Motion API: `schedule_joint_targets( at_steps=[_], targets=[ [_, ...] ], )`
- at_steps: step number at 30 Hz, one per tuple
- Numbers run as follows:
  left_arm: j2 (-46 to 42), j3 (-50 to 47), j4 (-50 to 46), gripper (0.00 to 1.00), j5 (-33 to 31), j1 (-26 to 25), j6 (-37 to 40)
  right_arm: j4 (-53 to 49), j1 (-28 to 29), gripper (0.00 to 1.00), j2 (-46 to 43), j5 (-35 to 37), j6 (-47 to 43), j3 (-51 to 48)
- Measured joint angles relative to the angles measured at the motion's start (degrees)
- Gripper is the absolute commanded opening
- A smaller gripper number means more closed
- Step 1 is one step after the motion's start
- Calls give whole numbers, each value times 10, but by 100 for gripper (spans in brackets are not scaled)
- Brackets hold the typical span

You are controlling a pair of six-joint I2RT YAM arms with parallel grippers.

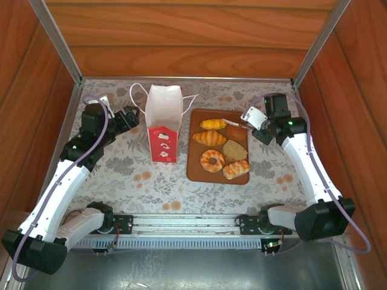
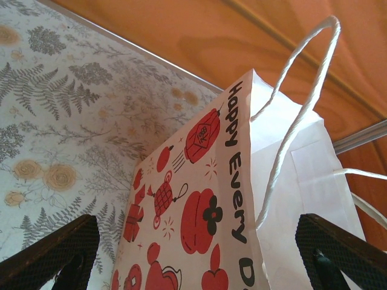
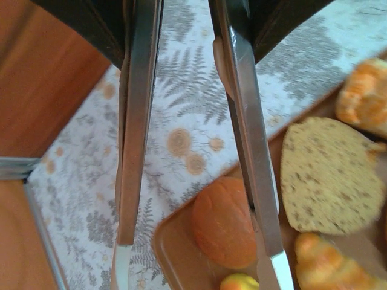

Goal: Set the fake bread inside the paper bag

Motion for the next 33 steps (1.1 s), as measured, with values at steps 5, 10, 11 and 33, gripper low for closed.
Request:
schedule_joint_targets(
  at_steps=[5,10,11,33],
  targets=[
    [0,0,0,90,0,2,1,51,23,45,15,28,-87,-21],
    [0,0,0,90,0,3,1,75,30,44,44,47,-130,-22],
    [0,0,0,90,1,4,1,77,33,43,49,52,-136,-22],
    [1,-8,-2,90,2,8,1,126,45,42,122,73,-191,-32]
  ],
)
